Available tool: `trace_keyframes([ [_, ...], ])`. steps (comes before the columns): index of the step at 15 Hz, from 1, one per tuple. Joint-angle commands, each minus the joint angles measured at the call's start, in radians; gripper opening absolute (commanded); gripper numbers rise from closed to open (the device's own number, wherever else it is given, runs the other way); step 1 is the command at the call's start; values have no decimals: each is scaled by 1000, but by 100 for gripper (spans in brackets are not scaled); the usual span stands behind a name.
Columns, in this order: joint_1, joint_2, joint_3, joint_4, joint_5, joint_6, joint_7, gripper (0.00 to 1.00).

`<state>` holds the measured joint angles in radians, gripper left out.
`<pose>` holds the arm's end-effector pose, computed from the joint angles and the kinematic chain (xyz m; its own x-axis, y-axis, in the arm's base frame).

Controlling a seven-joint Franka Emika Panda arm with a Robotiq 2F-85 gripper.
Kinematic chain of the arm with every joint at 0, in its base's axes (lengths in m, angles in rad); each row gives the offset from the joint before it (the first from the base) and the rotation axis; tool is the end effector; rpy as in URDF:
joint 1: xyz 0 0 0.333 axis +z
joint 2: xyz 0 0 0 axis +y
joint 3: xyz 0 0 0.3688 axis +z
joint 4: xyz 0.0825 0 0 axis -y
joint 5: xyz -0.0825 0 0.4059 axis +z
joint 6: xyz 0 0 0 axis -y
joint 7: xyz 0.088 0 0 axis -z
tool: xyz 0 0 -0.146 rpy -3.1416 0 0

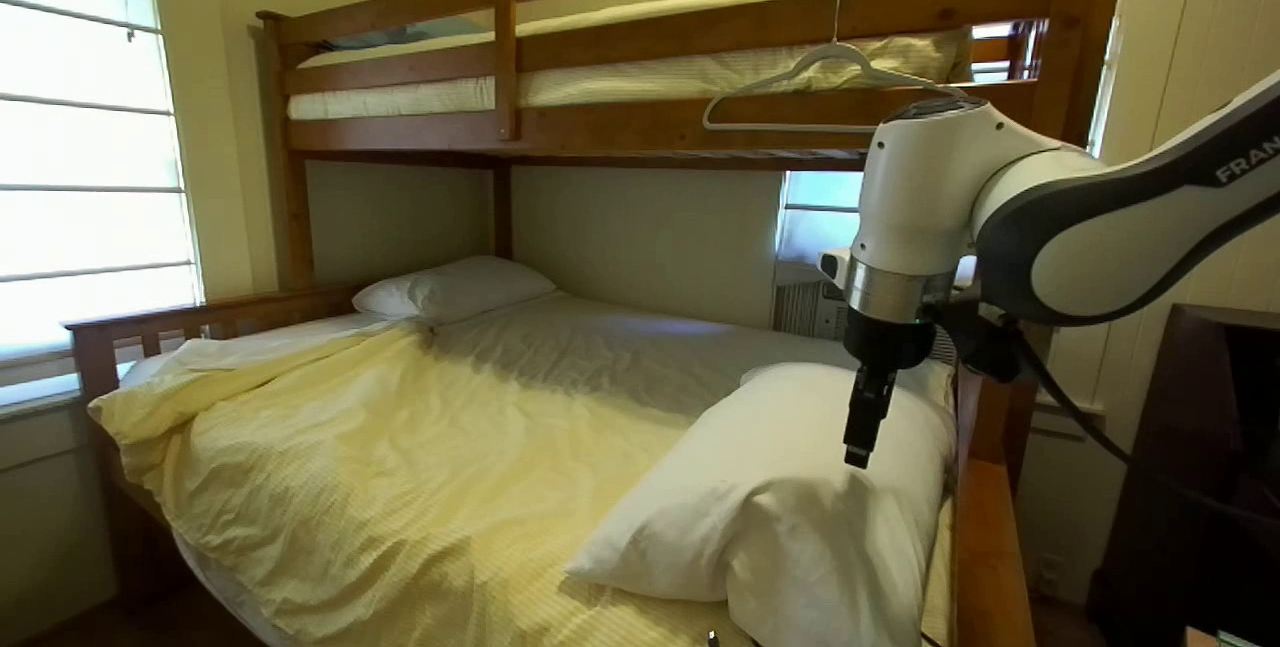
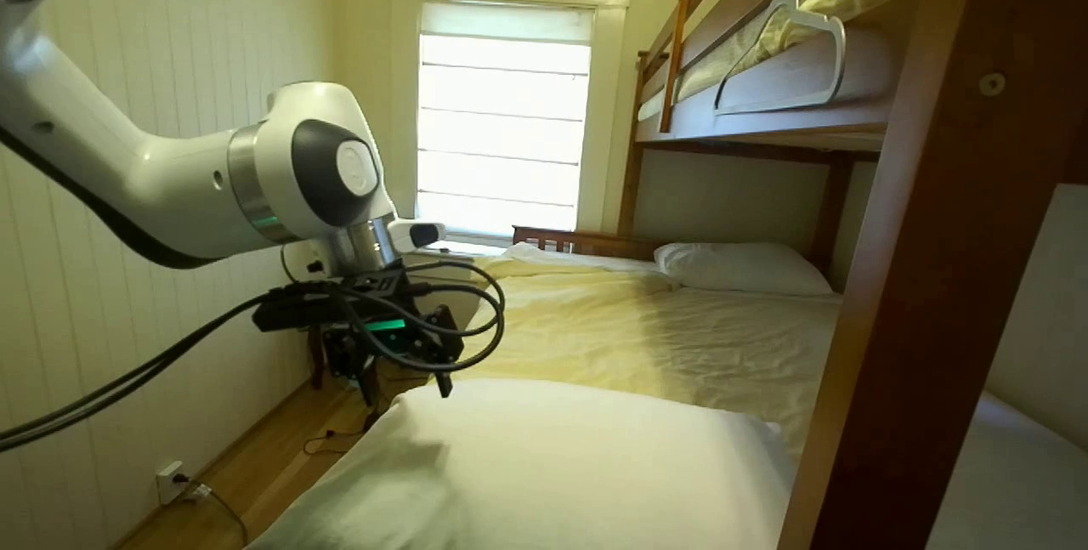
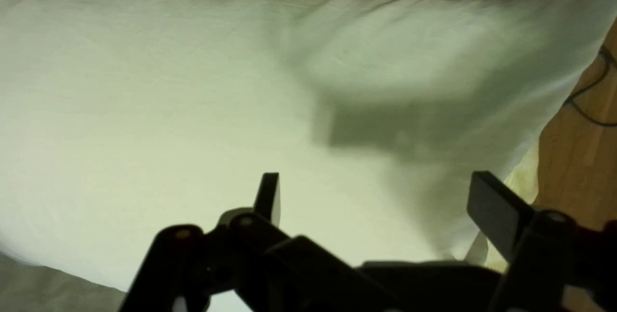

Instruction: Turn the pillow over

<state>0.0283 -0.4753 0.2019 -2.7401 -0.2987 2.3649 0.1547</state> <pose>0.3667 0.0686 0.3652 0.9573 0.2731 0.0954 0.2339 -0.9247 0.3003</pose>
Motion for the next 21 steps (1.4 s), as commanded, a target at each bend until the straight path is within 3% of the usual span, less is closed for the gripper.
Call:
trace_keyframes([
  [1, -20, 193, 90, 113, -75, 0, 123, 100],
  [3, -36, 296, 168, 188, -173, -41, 257, 100],
  [5, -19, 404, 202, 272, -258, -95, 380, 100],
  [7, 18, 517, 201, 361, -364, -156, 505, 100],
  [10, 105, 685, 135, 501, -499, -229, 636, 100],
  [16, 259, 956, 14, 741, -527, -256, 545, 100],
  [21, 326, 1044, -62, 800, -542, -320, 525, 100],
])
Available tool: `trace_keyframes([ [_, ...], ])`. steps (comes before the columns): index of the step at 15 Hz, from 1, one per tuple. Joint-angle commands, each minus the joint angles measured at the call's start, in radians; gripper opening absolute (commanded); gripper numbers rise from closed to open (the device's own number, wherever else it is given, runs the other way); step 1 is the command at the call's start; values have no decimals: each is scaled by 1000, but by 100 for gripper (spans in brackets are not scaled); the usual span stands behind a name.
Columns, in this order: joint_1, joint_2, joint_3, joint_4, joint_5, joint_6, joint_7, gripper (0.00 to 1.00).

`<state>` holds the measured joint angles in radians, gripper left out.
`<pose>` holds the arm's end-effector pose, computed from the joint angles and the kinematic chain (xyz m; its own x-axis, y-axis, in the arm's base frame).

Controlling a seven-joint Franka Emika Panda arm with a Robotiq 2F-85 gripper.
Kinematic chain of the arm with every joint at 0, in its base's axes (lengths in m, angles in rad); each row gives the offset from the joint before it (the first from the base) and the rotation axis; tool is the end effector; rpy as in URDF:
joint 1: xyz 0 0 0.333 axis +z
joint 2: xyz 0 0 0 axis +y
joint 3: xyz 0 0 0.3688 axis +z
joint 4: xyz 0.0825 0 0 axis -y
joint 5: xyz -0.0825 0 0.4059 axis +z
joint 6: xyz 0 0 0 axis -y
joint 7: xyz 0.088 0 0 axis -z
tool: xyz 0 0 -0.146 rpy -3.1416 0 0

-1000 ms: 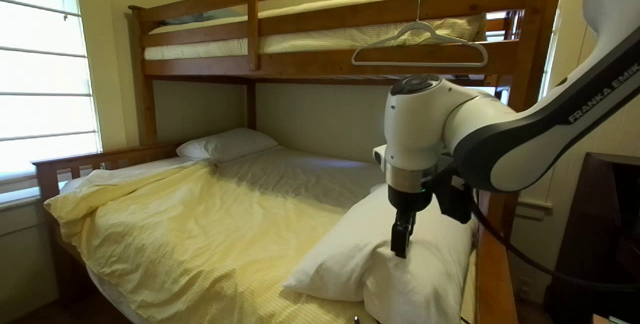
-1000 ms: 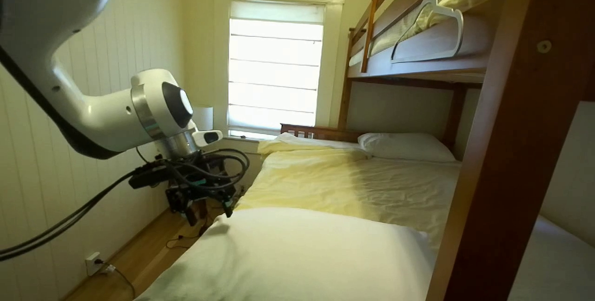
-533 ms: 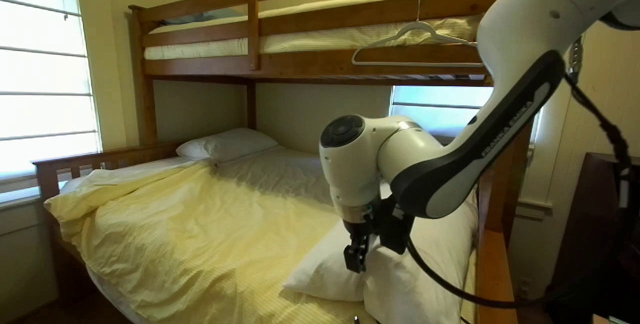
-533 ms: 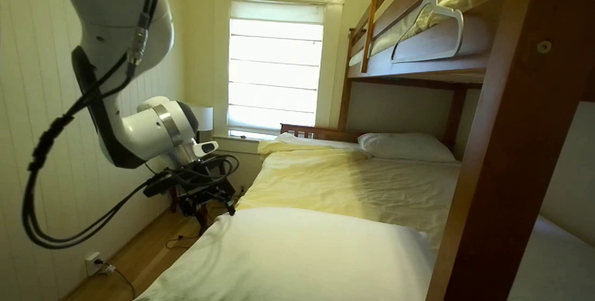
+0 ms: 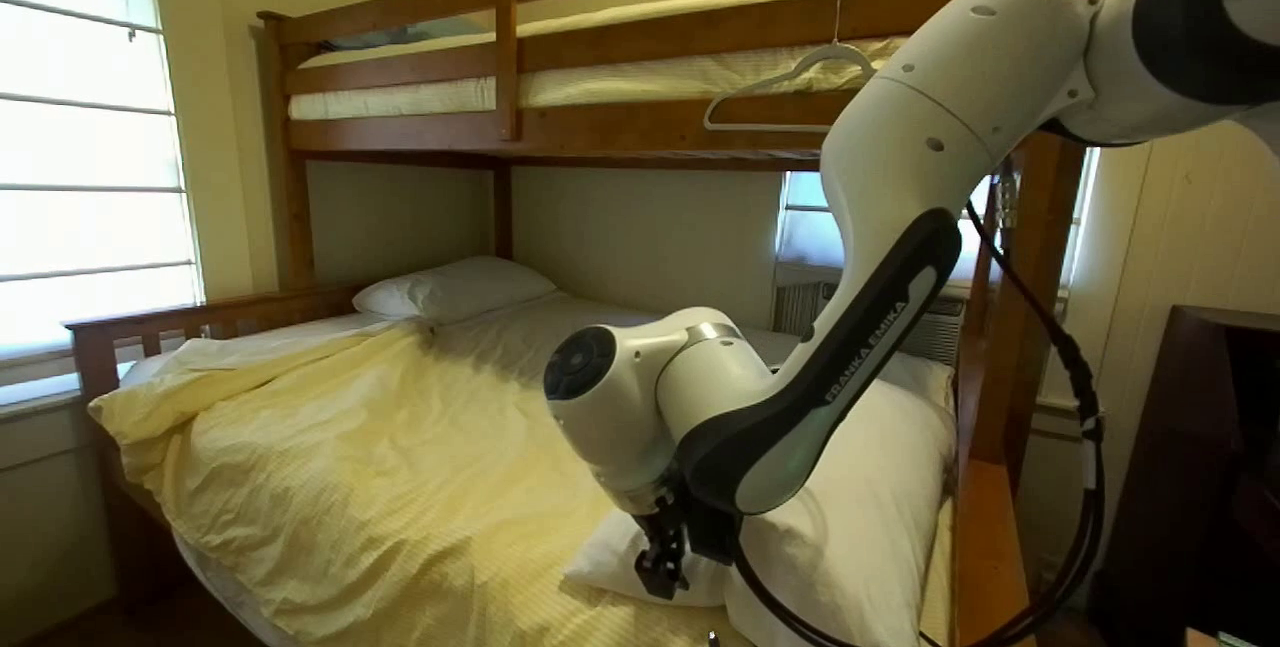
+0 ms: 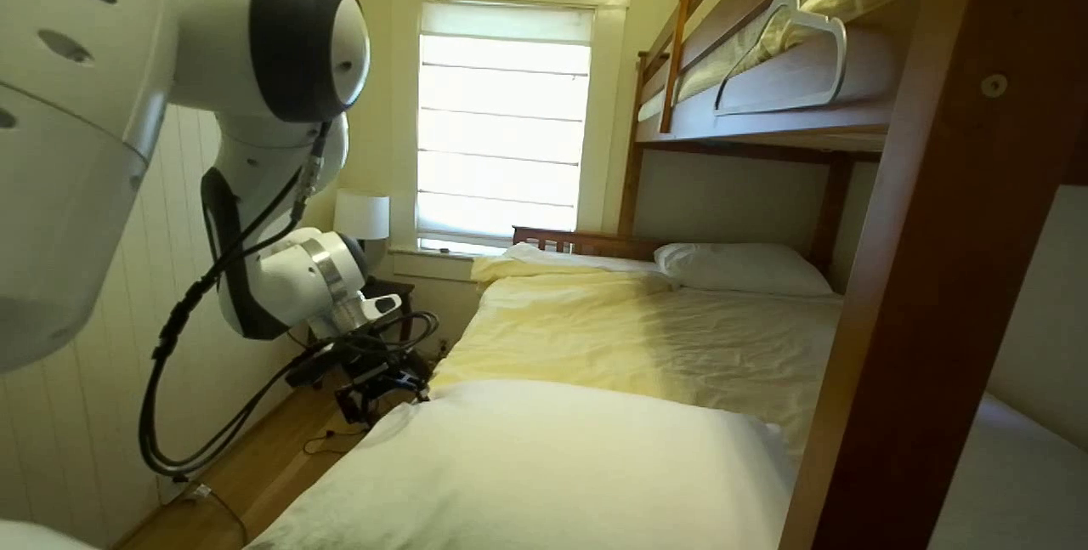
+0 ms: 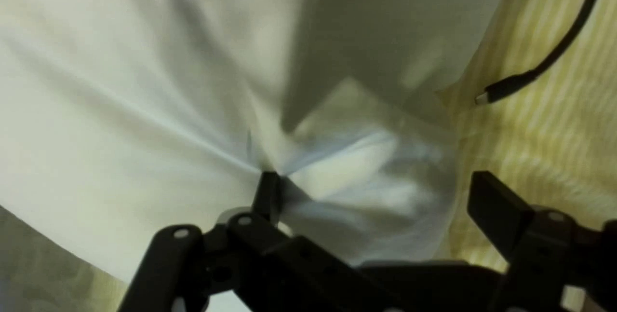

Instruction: Turn the pillow over

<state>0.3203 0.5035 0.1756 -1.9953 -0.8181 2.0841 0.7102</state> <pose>0.5593 0.2320 0.1869 0.9487 0.3004 -0.0988 0.2991 -0.7508 0.5889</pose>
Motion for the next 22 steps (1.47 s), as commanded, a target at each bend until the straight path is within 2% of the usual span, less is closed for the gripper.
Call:
trace_keyframes([
  [1, 39, 80, -42, 60, -22, -44, -42, 100],
  [2, 44, 99, -49, 65, -24, -48, -51, 100],
  [3, 47, 110, -53, 67, -21, -52, -63, 75],
  [4, 49, 120, -56, 69, -20, -53, -75, 74],
  [15, 51, 115, -62, 53, -38, -69, -133, 0],
  [18, 46, 61, -51, 32, -13, -76, -143, 2],
  [22, 20, -130, 9, -33, 88, -43, -203, 2],
])
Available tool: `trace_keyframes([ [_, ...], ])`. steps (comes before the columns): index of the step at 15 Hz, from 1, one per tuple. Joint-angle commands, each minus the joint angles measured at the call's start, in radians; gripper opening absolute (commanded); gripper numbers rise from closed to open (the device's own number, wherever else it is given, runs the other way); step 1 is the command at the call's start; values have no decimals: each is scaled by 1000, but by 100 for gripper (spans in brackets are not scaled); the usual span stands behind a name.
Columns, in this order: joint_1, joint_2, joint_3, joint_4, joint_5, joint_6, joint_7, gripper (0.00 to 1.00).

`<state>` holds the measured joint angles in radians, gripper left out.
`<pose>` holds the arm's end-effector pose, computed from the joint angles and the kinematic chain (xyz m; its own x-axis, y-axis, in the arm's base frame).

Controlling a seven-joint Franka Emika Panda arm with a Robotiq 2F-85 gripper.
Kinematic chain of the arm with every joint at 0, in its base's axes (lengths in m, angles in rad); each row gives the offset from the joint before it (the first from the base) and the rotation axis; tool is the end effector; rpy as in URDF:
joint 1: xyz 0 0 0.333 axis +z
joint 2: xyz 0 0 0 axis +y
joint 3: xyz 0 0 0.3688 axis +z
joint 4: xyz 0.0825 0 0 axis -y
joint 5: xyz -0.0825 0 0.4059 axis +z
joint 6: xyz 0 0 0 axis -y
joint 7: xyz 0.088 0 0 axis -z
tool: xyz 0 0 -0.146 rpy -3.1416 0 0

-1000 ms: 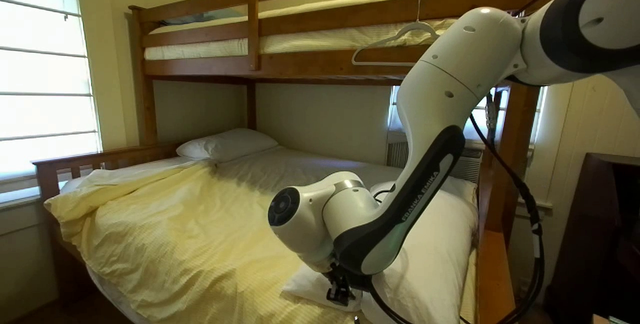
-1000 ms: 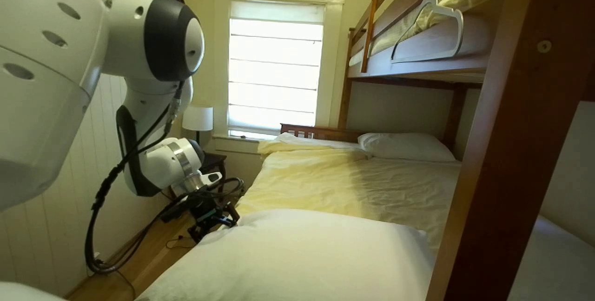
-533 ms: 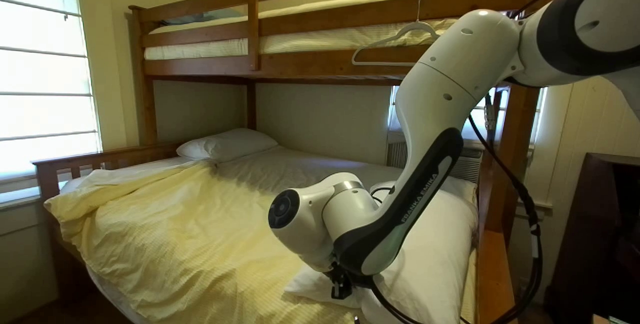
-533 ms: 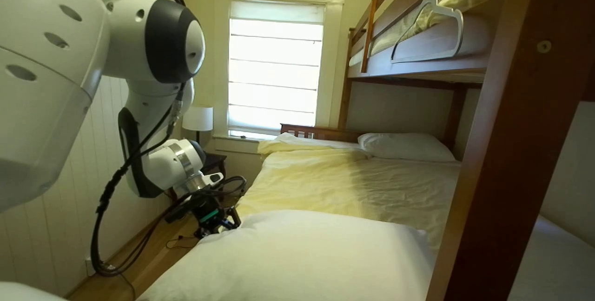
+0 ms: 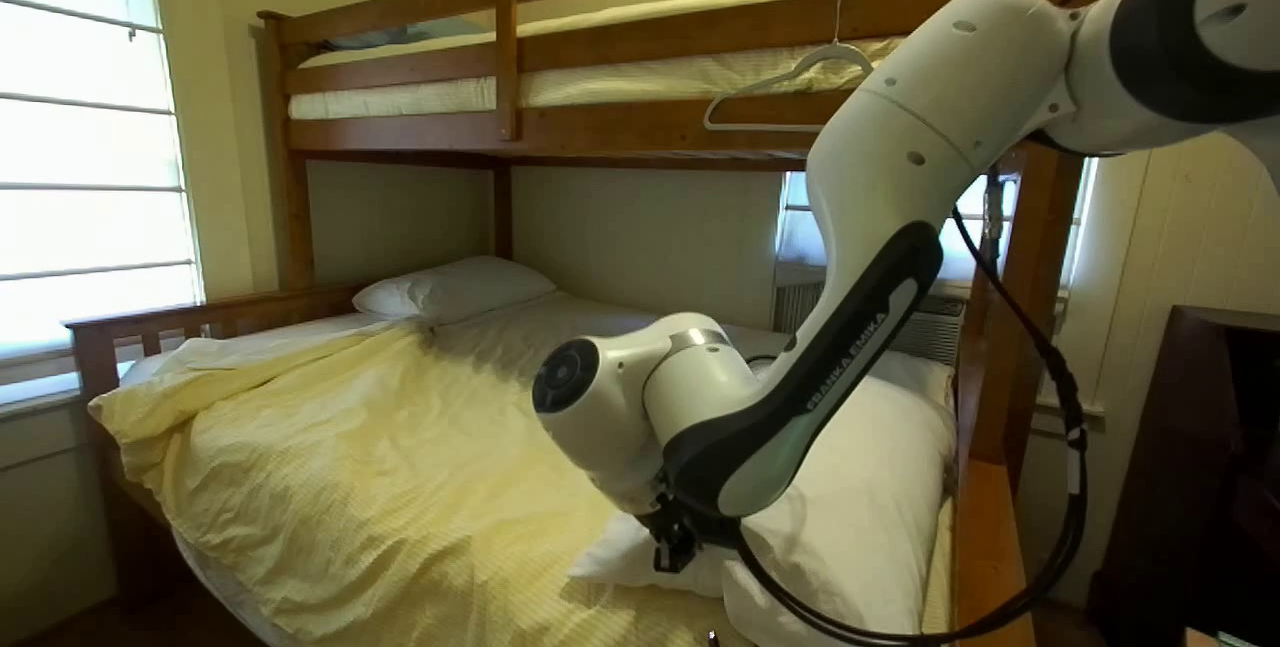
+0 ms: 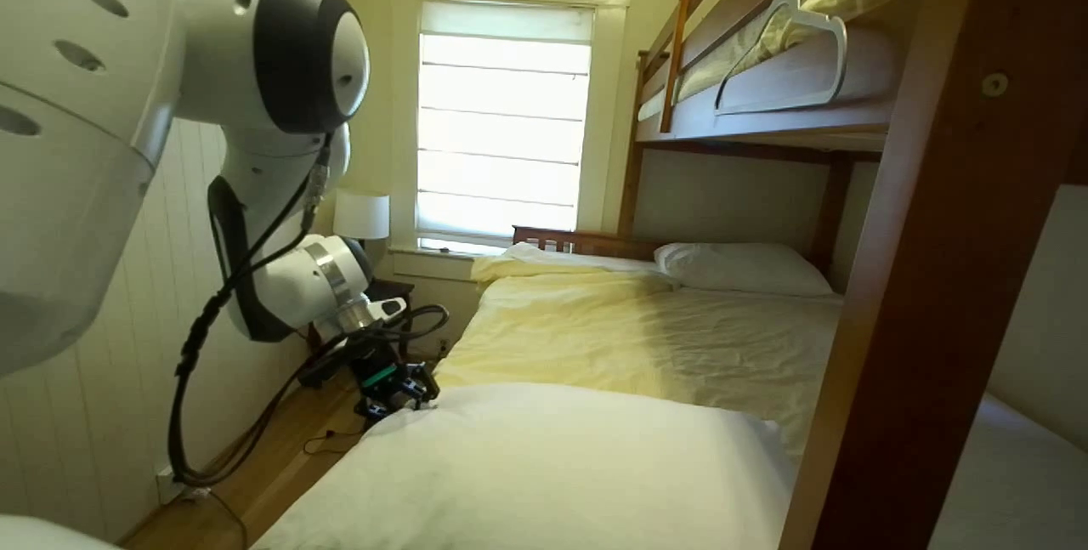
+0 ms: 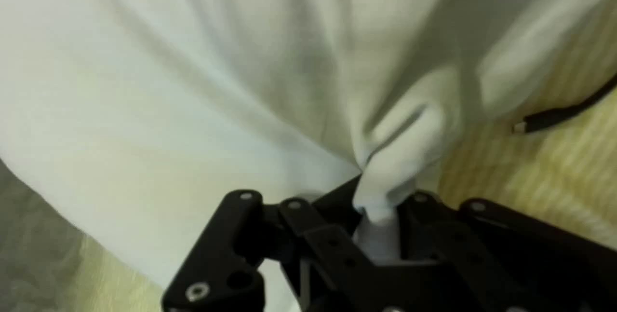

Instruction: Turn the pillow over

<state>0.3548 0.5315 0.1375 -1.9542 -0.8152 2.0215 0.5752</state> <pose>0.5674 0.2261 0.1838 0.9091 0.3615 -0.2072 0.4091 -0.6803 0.6081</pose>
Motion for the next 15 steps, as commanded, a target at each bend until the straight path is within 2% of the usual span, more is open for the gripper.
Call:
trace_keyframes([
  [1, -8, -194, 54, -76, 99, 18, -82, 2],
  [5, 4, -371, 70, -106, 118, -50, -130, 2],
  [8, -22, -520, 77, -185, 126, -19, -161, 2],
  [9, -21, -381, 64, -108, 91, -48, -115, 2],
  [10, -27, -411, 67, -125, 93, -49, -118, 8],
  [14, -27, -381, 64, -129, 93, -43, -115, 8],
  [15, -26, -373, 64, -127, 93, -41, -114, 2],
])
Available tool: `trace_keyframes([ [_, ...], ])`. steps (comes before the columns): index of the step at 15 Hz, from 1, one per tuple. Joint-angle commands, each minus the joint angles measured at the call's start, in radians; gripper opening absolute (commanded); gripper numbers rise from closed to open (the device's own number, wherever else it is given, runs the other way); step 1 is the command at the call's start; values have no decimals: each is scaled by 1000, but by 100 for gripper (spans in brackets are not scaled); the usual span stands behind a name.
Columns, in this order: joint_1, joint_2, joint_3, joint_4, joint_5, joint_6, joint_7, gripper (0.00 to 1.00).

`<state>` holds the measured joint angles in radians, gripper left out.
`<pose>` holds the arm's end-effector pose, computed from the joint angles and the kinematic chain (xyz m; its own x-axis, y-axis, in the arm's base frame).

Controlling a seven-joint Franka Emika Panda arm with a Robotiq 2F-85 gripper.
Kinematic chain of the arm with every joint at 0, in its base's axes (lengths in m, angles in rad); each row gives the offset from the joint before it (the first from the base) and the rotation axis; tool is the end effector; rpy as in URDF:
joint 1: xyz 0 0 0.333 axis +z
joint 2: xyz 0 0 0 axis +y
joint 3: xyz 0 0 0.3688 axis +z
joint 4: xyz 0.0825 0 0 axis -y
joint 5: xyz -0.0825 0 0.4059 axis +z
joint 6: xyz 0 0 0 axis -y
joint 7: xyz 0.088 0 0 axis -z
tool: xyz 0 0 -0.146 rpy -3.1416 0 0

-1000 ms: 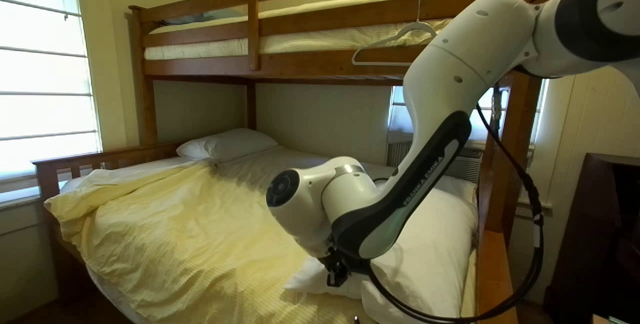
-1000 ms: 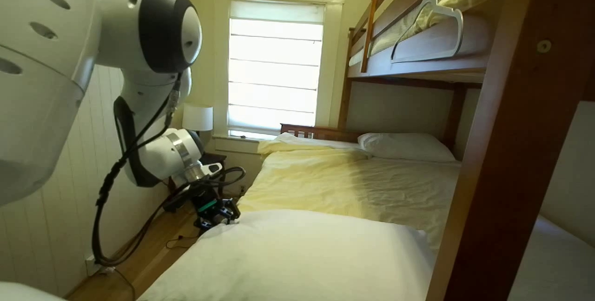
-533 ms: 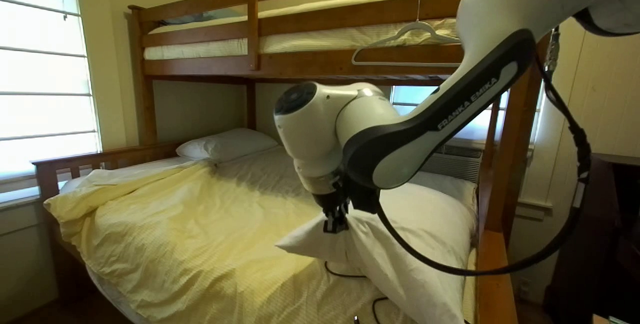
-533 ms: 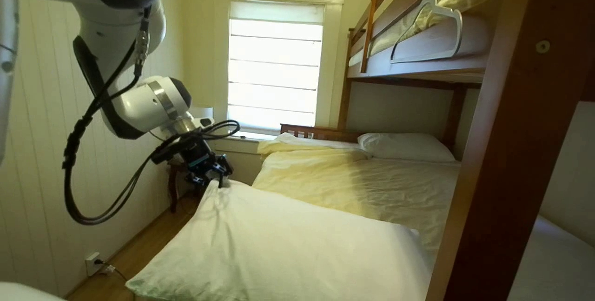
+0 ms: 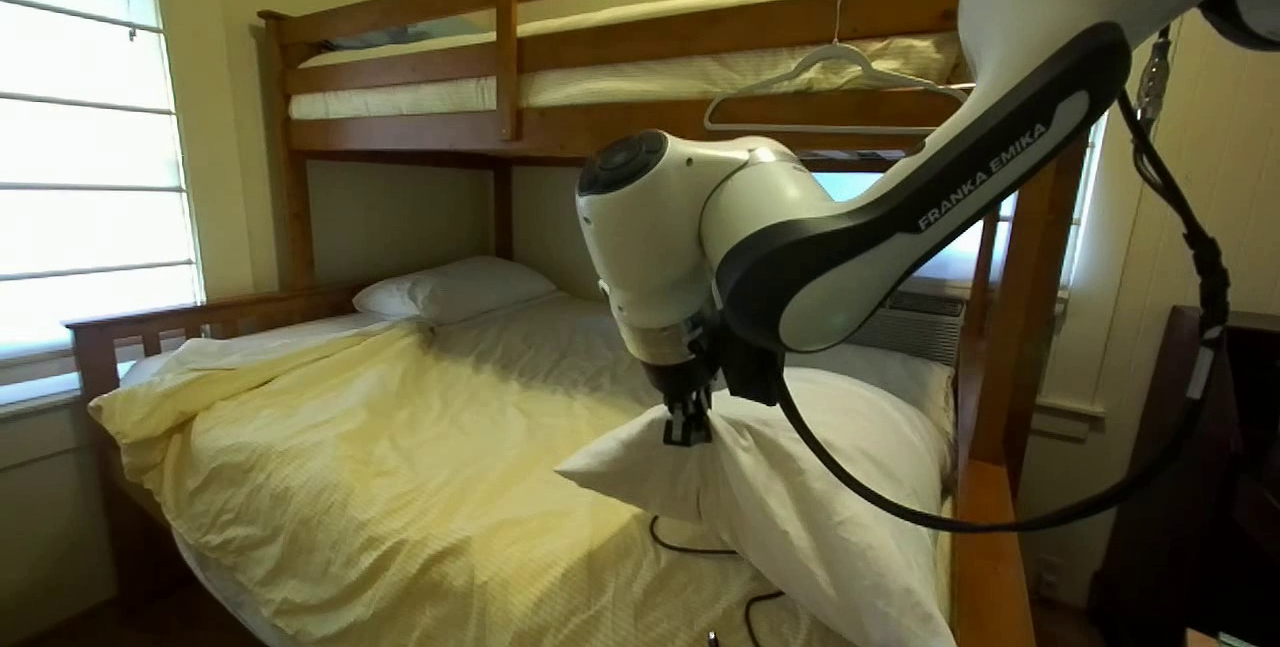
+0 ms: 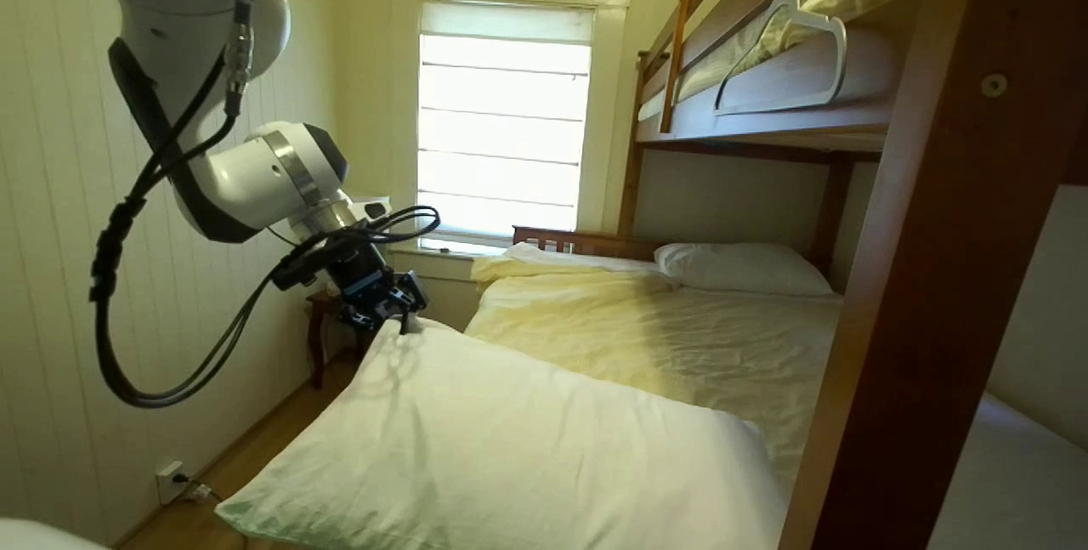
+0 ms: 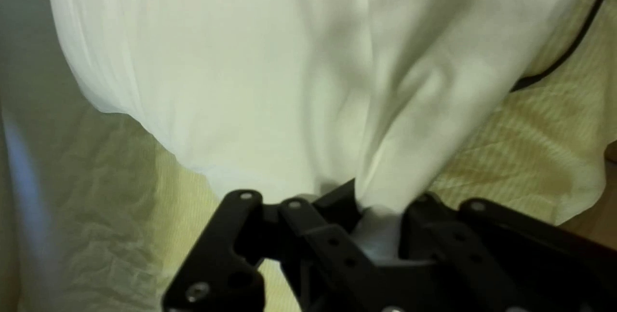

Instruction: Turn the pillow over

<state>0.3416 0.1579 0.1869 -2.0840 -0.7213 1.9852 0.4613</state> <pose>0.5273 0.2306 0.3517 0.9062 0.4174 -0.0676 0.3743 -0.7174 0.5876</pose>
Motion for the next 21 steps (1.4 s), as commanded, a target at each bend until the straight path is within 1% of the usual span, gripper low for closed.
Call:
trace_keyframes([
  [1, -7, 5, 21, 30, 4, -12, -23, 2],
  [2, 4, 3, 30, 67, -3, -30, -35, 2],
  [3, 10, -1, 42, 98, 18, -48, -61, 2],
  [4, 24, -13, 58, 137, 34, -92, -83, 2],
  [6, 33, -38, 80, 156, 21, -112, -105, 2],
  [13, 77, -96, 166, 327, 16, -242, -160, 2],
  [18, 84, -147, 193, 457, 14, -330, -123, 2],
  [19, 80, -166, 191, 473, -8, -346, -72, 2],
  [21, 62, -213, 182, 496, -4, -387, -36, 2],
])
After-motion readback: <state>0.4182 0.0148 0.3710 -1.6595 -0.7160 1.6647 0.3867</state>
